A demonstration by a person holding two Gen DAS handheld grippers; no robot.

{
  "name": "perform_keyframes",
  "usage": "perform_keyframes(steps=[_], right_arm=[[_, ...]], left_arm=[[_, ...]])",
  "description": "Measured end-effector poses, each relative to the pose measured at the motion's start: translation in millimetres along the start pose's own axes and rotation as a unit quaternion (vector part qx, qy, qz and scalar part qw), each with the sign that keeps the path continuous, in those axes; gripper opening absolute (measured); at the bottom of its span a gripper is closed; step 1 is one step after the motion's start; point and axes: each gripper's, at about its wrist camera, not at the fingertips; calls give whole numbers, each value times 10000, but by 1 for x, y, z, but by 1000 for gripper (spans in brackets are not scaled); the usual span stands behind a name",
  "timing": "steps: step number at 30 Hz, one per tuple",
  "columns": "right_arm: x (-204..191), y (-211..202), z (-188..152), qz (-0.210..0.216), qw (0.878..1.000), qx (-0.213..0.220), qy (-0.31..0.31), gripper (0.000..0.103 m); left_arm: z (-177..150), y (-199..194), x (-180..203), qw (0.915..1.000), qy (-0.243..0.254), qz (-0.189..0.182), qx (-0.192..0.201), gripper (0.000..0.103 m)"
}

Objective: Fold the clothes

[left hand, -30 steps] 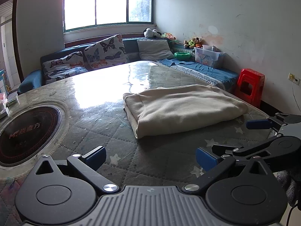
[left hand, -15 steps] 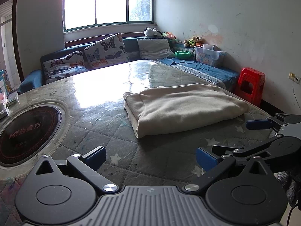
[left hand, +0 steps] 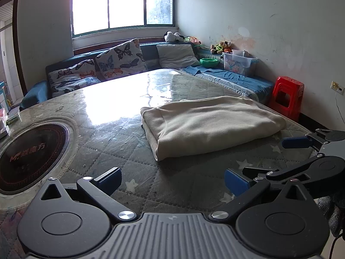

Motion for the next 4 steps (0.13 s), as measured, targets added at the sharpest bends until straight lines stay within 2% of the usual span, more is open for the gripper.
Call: perform_keyframes(steps=[4], right_arm=[[2, 2, 1, -3, 10000, -6, 37, 103]], left_arm=[[1, 3, 0, 10000, 20, 7, -23, 103]])
Point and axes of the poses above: each gripper's, at about its wrist camera, not at the fingertips, and y roughly the way its jaws point, x to its right, z to its top, and after that the axes turned 4 degrees about -y, right-handed
